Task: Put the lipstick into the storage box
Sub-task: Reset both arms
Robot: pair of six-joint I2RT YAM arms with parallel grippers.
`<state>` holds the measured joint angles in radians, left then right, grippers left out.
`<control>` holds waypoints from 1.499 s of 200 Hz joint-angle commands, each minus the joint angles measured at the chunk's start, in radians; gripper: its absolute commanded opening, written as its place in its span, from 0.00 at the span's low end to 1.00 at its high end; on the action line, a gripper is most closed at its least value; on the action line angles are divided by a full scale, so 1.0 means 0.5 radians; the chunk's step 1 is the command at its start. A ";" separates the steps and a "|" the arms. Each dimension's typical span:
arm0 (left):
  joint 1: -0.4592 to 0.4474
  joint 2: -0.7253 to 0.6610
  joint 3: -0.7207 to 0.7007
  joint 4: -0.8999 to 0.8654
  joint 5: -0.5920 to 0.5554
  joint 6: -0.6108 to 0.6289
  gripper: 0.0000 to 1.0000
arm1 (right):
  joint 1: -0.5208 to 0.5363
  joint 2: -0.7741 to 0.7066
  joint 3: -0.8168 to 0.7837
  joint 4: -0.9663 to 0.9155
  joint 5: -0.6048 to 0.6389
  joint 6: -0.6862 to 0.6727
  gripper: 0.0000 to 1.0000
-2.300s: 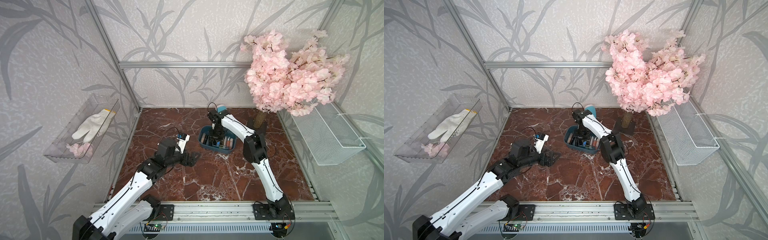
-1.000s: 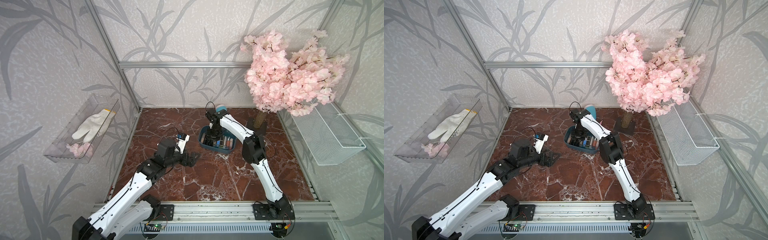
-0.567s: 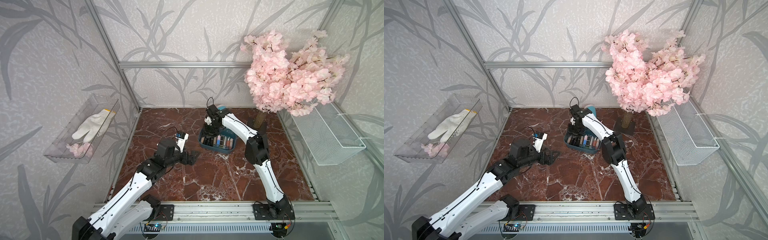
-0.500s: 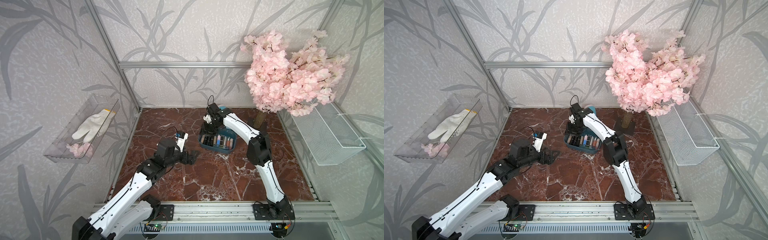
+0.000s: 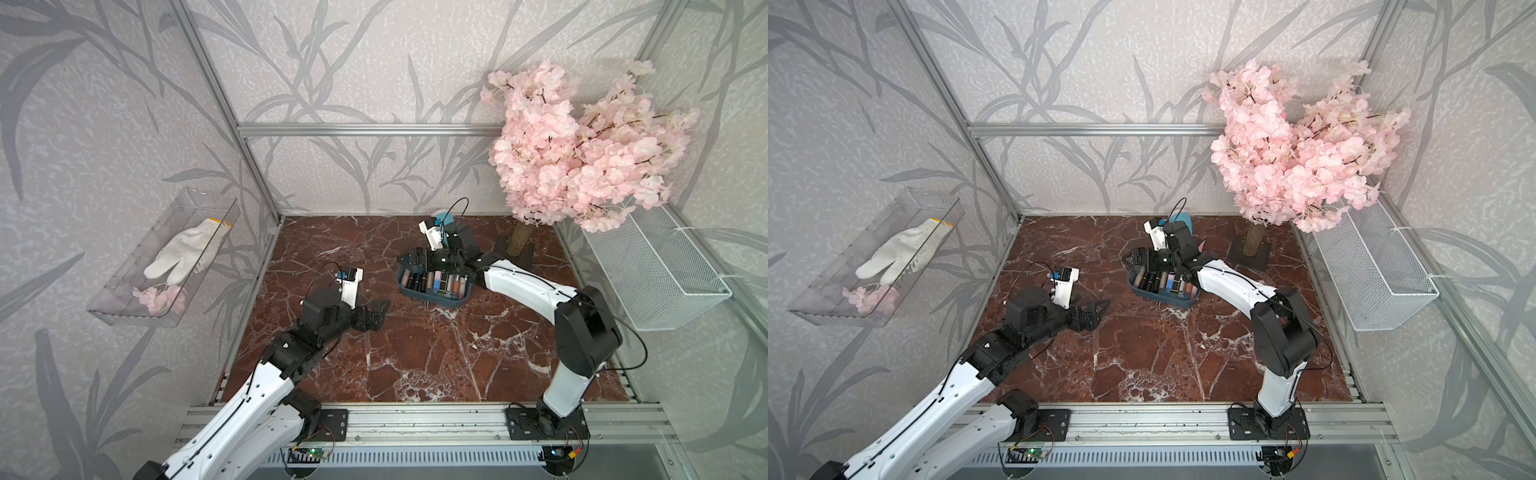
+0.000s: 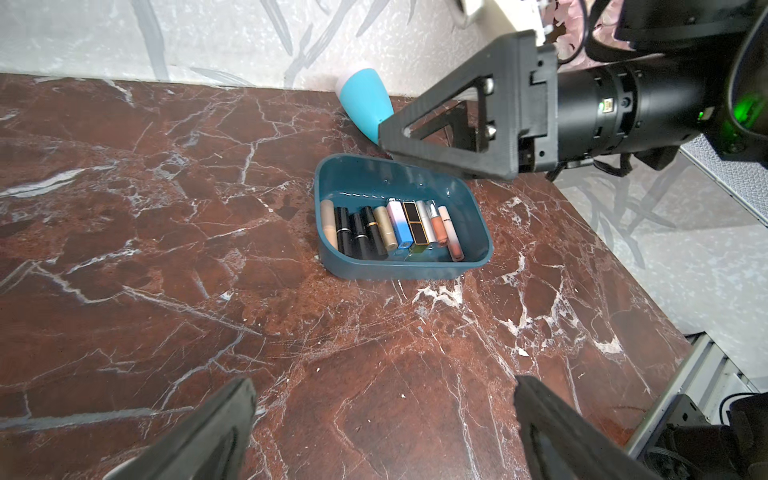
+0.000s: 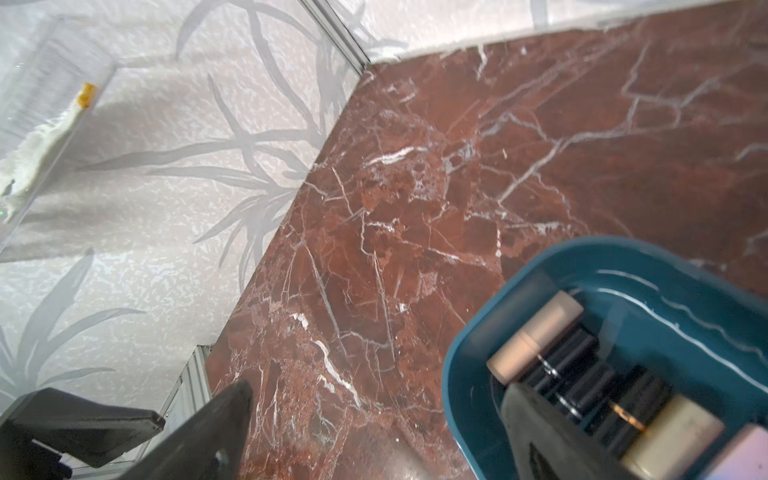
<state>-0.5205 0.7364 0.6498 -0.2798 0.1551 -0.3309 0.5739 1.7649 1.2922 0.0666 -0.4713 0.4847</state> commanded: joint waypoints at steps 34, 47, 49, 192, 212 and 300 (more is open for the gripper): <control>0.013 -0.117 -0.080 -0.043 -0.285 -0.133 1.00 | 0.036 -0.514 -0.576 0.815 0.035 -0.555 0.99; 0.012 -0.132 -0.097 -0.056 -0.390 -0.202 1.00 | 0.033 -0.622 -0.737 0.930 0.062 -0.617 0.99; 0.013 -0.134 -0.102 -0.058 -0.405 -0.213 1.00 | 0.031 -0.640 -0.762 0.945 0.068 -0.629 0.99; 0.015 -0.573 -0.416 -0.246 -1.222 -0.067 1.00 | -0.582 -1.874 -1.714 0.136 1.377 -0.730 0.99; 0.015 -0.664 -0.452 -0.246 -1.334 -0.067 1.00 | -0.766 -1.783 -1.794 0.278 1.305 -0.703 0.99; 0.019 -0.740 -0.413 -0.309 -1.555 0.334 1.00 | -0.997 -0.845 -1.848 1.288 1.195 -0.932 0.99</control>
<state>-0.5159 0.3798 0.4282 -0.4015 -0.5583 -0.2344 0.0860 1.2640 0.3630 0.5026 0.1463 0.0490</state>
